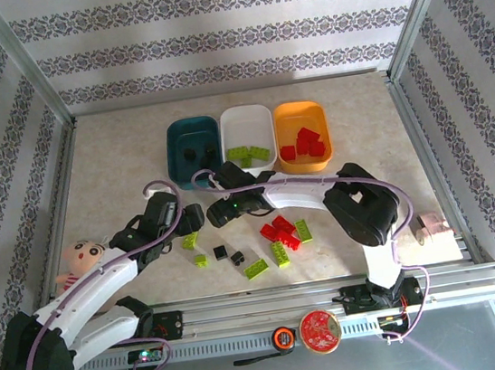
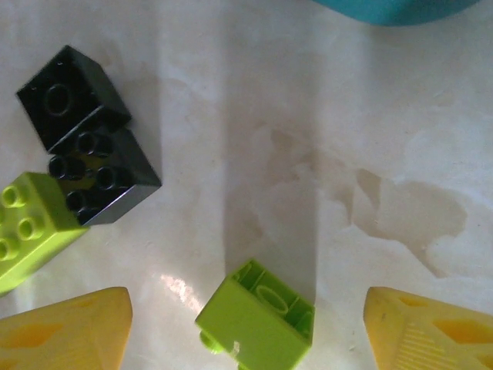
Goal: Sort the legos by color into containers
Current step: Pick up the lego from the center of the table.
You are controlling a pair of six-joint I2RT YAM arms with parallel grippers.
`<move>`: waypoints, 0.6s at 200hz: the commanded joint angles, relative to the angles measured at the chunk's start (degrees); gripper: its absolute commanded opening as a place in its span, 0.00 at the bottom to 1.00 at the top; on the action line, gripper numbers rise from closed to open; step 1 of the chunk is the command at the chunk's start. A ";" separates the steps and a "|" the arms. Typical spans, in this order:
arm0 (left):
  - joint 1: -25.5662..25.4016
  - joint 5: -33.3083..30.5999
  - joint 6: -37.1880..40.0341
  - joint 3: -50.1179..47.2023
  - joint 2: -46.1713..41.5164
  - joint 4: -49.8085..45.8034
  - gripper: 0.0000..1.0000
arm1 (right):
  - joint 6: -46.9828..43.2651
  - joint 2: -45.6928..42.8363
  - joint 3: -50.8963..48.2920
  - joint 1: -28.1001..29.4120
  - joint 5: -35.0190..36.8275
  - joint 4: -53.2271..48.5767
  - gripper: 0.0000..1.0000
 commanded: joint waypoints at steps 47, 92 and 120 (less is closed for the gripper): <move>1.04 -4.01 -0.89 0.41 -0.69 -3.08 1.00 | 0.38 1.04 0.65 0.60 -1.33 -2.17 0.54; 1.13 -3.94 0.04 1.38 -2.07 -3.62 1.00 | 0.17 -5.89 -1.82 -2.01 -0.51 -1.74 0.35; 1.13 -3.30 0.16 0.98 -3.75 -2.50 1.00 | -0.45 -12.06 -1.67 -6.73 0.31 -2.21 0.34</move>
